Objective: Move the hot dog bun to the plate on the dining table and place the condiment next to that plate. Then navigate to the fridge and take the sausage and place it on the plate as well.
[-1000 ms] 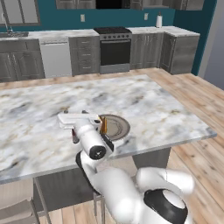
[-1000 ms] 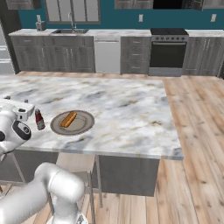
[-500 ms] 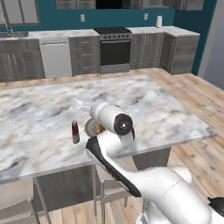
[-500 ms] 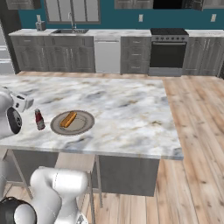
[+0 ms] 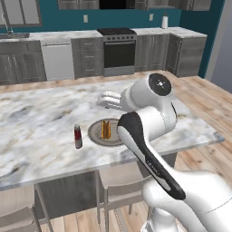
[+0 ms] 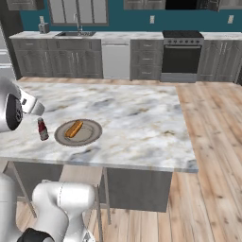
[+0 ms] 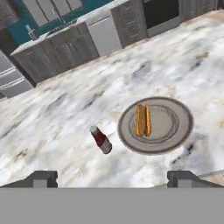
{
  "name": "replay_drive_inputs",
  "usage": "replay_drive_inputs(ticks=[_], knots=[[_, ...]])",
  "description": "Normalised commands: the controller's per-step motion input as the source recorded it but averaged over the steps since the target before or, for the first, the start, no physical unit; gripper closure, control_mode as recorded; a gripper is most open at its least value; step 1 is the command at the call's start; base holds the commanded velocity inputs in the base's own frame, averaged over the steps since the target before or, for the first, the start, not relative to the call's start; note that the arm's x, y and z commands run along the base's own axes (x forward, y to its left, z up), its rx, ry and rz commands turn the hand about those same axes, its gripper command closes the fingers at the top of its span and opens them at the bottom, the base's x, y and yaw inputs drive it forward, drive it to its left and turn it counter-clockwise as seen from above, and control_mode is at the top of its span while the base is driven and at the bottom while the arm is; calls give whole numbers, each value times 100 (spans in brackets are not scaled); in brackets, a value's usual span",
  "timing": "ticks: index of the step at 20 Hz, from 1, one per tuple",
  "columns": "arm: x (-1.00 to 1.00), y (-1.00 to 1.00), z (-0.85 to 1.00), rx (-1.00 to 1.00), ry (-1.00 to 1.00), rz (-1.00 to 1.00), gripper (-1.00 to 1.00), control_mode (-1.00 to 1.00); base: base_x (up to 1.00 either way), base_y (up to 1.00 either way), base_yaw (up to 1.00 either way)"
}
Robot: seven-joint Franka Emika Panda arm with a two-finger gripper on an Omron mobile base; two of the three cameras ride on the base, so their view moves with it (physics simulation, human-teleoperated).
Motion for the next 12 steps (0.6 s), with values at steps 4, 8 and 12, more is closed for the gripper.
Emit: replay_drive_inputs(ticks=[4, 8, 12], knots=[[-44, -46, -45, -29, 41, 0, -100, -100, 0, 0, 0], [-30, -39, -67, -33, 35, 0, -100, -100, 0, 0, 0], [-23, -32, -90, -36, 30, 0, -100, -100, 0, 0, 0]])
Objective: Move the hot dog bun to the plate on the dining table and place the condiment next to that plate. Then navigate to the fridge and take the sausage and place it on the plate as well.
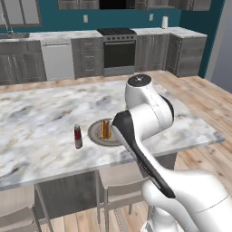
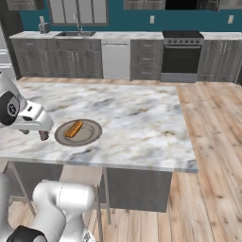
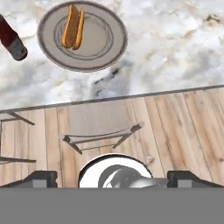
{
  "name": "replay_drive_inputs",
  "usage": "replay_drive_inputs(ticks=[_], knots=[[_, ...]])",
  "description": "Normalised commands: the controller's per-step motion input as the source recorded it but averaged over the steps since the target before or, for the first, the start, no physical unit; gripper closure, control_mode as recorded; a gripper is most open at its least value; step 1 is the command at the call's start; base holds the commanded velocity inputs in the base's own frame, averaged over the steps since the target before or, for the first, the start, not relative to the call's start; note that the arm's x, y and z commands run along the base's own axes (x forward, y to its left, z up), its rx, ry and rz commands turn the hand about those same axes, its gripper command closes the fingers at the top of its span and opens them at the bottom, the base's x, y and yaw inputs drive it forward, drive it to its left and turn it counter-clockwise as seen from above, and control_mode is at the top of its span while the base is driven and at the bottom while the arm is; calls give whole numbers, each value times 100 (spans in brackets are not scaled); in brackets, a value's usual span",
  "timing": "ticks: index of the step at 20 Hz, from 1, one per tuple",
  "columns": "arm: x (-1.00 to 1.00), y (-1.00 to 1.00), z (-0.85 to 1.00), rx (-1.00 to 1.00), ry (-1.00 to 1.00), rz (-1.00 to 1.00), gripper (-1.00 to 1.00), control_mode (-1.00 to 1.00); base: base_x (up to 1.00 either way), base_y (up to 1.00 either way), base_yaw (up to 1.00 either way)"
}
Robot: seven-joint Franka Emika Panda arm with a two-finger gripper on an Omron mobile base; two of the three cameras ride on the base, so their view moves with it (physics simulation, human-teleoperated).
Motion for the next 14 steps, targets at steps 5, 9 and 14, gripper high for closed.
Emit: replay_drive_inputs(ticks=[5, 9, 14], knots=[[-4, -5, -35, -13, 13, 0, -100, 100, -12, 1, 0], [0, 0, 0, 0, 0, 0, -100, 100, -93, 52, 1], [0, 0, 0, 0, 0, 0, -100, 100, -98, 100, 11]])
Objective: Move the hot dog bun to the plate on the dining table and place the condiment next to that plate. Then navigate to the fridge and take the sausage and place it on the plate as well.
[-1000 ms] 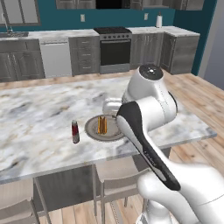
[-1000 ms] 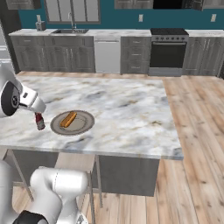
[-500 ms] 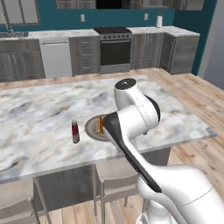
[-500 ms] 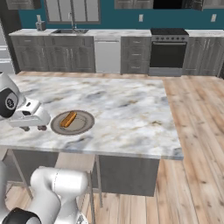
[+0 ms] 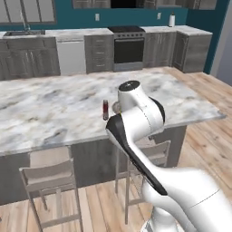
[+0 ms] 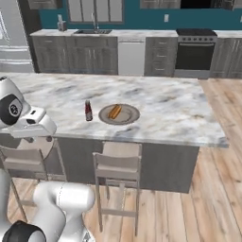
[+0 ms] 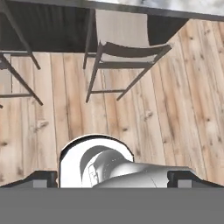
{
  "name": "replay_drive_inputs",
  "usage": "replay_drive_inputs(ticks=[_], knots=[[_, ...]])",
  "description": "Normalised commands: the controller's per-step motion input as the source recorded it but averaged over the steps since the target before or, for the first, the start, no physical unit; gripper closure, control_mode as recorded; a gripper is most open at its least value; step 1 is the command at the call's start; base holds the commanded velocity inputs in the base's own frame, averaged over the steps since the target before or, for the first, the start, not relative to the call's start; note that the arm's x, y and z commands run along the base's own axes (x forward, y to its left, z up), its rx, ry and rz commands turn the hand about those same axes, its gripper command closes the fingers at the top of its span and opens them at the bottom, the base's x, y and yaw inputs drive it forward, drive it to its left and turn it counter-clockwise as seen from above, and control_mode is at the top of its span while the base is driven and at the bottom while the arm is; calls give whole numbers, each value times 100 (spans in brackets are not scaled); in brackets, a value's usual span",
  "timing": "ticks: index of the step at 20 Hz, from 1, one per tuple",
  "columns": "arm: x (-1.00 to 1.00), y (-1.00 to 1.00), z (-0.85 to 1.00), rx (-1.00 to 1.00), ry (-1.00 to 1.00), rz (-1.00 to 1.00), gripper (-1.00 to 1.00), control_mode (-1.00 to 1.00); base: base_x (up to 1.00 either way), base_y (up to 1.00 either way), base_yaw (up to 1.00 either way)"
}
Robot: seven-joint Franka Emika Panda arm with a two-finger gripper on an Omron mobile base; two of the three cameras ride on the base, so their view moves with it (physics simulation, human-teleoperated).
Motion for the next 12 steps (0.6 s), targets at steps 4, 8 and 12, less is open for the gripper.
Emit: replay_drive_inputs(ticks=[4, 8, 12], knots=[[0, 0, 0, 0, 0, 0, -100, 100, -66, 100, 10], [0, 0, 0, 0, 0, 0, -100, 100, -32, 100, 4], [0, 0, 0, 0, 0, 0, -100, 100, -3, 100, 0]])
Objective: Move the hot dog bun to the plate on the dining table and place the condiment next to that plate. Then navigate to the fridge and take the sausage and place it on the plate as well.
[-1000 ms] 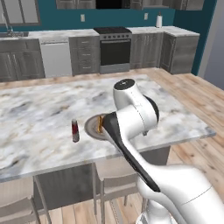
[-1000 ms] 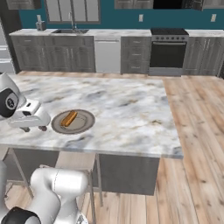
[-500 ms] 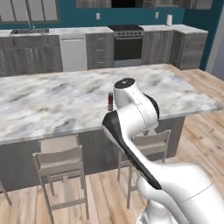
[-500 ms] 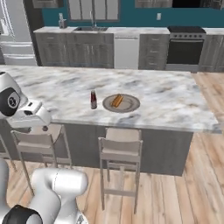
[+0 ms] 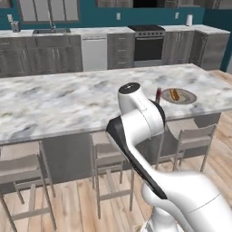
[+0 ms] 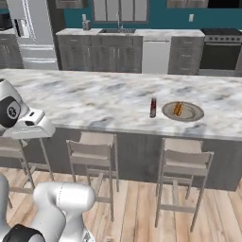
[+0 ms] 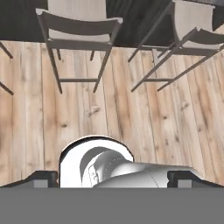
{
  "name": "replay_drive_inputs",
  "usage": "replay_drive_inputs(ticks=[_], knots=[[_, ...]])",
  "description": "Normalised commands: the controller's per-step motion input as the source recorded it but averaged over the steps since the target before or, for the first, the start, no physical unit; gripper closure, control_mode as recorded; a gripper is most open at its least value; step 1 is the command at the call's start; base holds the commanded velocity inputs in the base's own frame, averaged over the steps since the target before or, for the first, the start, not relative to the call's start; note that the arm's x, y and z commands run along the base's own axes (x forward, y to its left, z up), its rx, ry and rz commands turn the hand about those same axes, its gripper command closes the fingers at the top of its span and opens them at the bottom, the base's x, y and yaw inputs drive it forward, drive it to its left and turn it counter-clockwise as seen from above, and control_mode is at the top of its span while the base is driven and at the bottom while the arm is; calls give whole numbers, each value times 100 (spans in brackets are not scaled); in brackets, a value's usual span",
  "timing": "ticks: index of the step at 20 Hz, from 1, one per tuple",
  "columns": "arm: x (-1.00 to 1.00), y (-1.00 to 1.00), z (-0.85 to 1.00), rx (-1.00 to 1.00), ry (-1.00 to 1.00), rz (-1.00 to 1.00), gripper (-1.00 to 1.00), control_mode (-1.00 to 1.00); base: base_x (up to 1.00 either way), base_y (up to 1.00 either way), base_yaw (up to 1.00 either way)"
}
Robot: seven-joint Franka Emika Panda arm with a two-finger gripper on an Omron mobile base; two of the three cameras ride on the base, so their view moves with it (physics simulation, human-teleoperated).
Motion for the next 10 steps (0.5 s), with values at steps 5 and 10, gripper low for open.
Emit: replay_drive_inputs(ticks=[5, 10], knots=[[0, 0, 0, 0, 0, 0, -100, 100, 0, 100, 0], [0, 0, 0, 0, 0, 0, -100, 100, 0, 100, 0]])
